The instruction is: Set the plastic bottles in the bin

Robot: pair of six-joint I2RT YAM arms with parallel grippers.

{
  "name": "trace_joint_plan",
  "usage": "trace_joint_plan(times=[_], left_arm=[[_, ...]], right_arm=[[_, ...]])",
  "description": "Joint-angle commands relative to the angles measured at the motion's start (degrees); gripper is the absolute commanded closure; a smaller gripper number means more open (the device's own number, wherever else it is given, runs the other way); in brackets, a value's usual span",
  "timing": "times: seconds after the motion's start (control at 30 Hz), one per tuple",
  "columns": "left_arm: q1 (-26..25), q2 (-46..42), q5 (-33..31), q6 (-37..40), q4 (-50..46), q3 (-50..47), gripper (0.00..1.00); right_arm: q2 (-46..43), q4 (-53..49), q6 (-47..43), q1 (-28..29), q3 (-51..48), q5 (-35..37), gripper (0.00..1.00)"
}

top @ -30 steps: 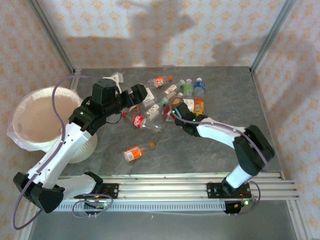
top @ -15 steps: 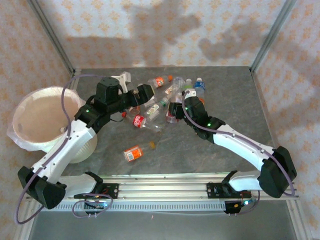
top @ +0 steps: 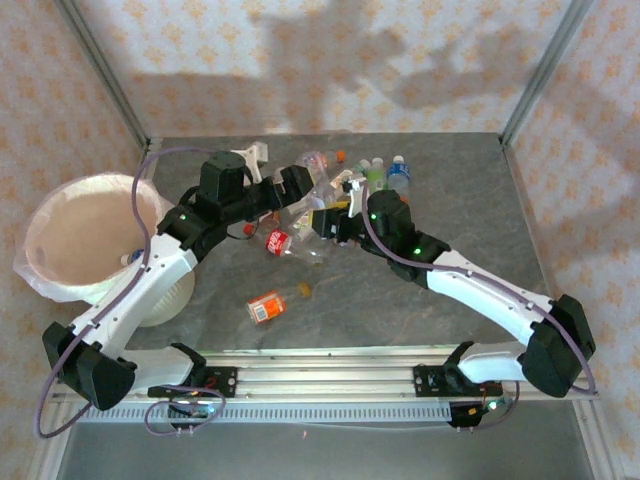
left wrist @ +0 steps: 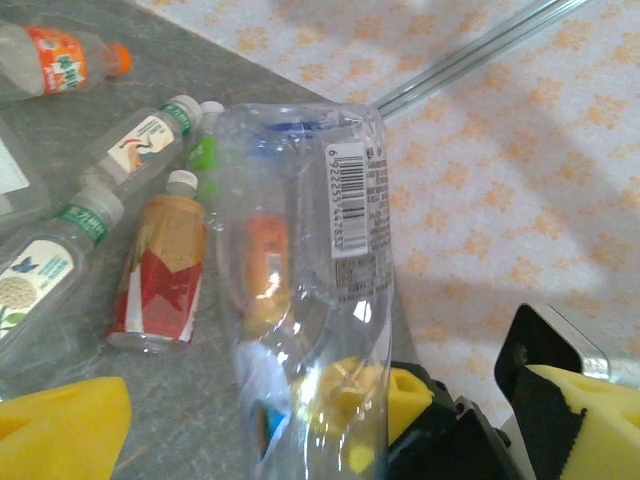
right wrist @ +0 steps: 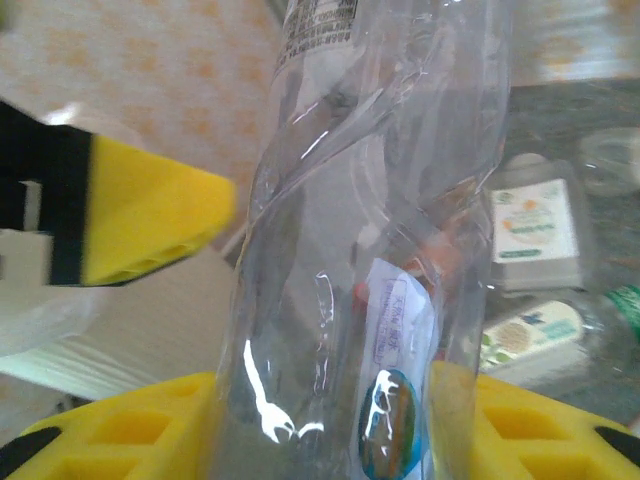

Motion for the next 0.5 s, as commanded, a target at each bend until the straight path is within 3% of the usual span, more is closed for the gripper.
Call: trace_joint_plan(times=[0.0, 0.17, 0.27, 0.47], left_arm=[[-0.5, 0.9, 0.4, 0.5, 2.4, 1.8, 0.0], [-0.6, 2.5, -6.9, 1.2, -4.2, 4.9, 0.0], [-0.6, 3.1, -5.0, -0.1, -0.3, 3.1, 0.0], [-0.6, 3.4, 0.7, -0.9, 4.8, 2.2, 0.24]], right_arm=[[0.5, 2.9, -1.0, 1.0, 3.8, -6.8, 0.56], [1.5, 2.4, -1.7, 2.2, 6.0, -10.7, 0.55], [1.9, 1.6, -2.1, 2.7, 7.1, -11.6, 0.55], [1.8, 0.4, -2.0, 2.7, 7.1, -9.1, 0.54]])
